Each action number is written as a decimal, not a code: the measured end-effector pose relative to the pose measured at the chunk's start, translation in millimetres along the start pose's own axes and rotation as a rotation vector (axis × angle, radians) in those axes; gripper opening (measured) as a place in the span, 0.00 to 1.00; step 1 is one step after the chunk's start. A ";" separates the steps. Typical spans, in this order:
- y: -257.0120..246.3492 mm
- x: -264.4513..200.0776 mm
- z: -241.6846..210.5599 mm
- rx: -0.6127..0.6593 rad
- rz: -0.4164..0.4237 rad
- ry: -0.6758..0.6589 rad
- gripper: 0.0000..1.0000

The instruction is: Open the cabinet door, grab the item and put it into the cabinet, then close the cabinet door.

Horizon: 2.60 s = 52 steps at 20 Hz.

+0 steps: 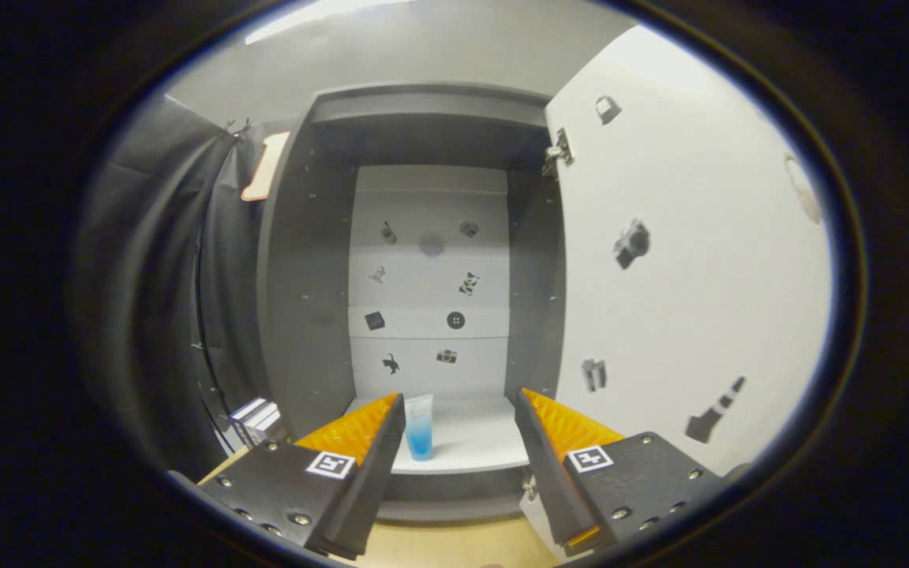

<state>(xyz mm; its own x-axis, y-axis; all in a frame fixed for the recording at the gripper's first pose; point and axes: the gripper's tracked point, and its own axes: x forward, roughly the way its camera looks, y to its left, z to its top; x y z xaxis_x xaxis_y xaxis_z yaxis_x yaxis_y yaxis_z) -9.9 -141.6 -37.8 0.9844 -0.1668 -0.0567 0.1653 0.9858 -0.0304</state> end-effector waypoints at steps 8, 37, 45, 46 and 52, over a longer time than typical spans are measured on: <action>-54.2 -128.7 18.3 0.029 -0.110 -0.004 0.83; -256.5 -207.3 35.1 -0.051 -0.410 -0.006 0.81; -191.6 -192.1 26.4 -0.004 -0.179 0.018 0.81; -180.0 -188.6 26.5 -0.003 -0.150 0.022 0.81; -109.6 -172.5 23.4 -0.003 0.008 0.015 0.81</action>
<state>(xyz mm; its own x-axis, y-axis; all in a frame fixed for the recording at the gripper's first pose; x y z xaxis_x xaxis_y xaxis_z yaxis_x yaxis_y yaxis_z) -196.4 -220.4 -1.3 0.9845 -0.1597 -0.0722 0.1577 0.9869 -0.0327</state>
